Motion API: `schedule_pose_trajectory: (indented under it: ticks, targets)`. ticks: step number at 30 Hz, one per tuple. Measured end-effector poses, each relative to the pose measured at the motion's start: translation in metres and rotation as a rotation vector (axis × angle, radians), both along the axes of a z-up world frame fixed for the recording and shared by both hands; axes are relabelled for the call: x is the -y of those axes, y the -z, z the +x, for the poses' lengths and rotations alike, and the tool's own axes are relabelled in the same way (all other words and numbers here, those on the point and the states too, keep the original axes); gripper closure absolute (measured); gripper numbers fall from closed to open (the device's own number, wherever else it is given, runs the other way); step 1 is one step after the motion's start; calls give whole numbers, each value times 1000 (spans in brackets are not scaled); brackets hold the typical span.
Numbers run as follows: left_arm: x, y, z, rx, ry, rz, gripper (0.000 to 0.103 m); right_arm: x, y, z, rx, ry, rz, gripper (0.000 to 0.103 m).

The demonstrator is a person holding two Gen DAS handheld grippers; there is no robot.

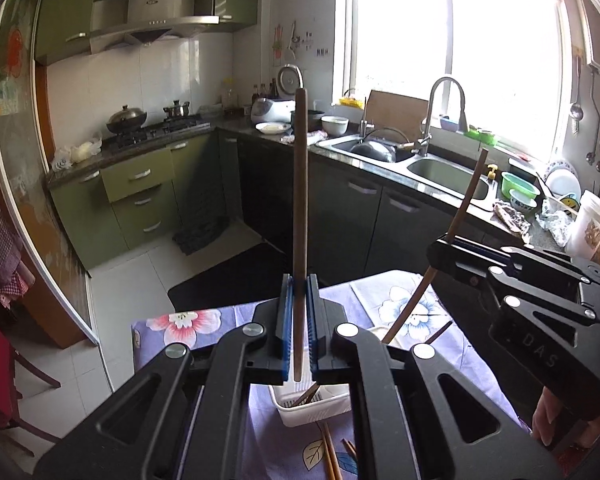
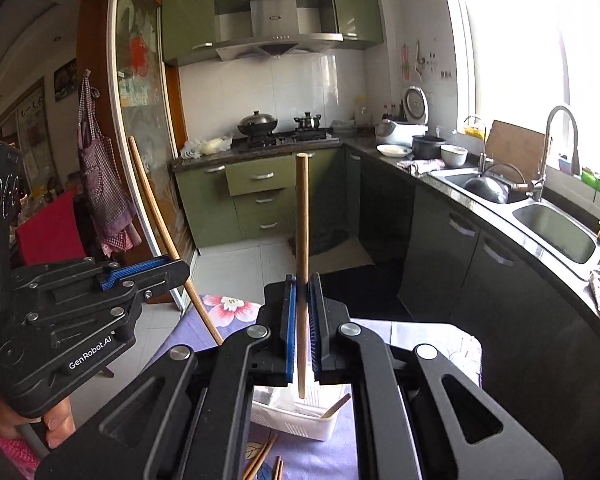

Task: Organize utensils
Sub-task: 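Carry both chopsticks over the white caddy and drop them in, then open both grippers and withdraw them back toward the remaining chopsticks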

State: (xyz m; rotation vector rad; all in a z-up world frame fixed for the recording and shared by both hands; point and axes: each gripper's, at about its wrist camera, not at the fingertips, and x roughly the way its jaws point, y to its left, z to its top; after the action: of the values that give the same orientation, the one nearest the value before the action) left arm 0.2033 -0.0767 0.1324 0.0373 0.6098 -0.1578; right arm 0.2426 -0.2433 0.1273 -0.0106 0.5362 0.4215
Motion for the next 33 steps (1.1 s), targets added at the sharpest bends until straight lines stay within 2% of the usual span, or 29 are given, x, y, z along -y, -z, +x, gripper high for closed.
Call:
schedule_pose_trajectory:
  ticks: [6, 9, 11, 13, 20, 23, 27, 31, 33]
  targets:
    - [-5, 55, 13, -152, 14, 0, 96, -3, 50, 18, -91, -11, -44, 96]
    - [-4, 68, 10, -181, 17, 9, 96, -3, 65, 21, -112, -18, -54, 96]
    - [-3, 71, 8, -184, 13, 23, 91, -3, 69, 18, -114, -20, -59, 95]
    - [0, 71, 4, -185, 15, 33, 78, -3, 68, 12, -104, -24, -61, 93]
    - [4, 56, -30, -155, 35, 39, 75, 13, 48, -46, -28, -52, -41, 87]
    - [1, 66, -48, -194, 49, 16, 67, 24, 58, -72, -44, -66, -54, 80]
    - [2, 109, -65, -306, 62, -14, 65, 32, 112, -90, -154, -76, -112, 78]
    - [7, 163, -69, -434, 67, -31, 64, 35, 182, -84, -305, -62, -164, 78]
    - [8, 185, -69, -497, 66, -53, 65, 39, 206, -80, -353, -54, -172, 78]
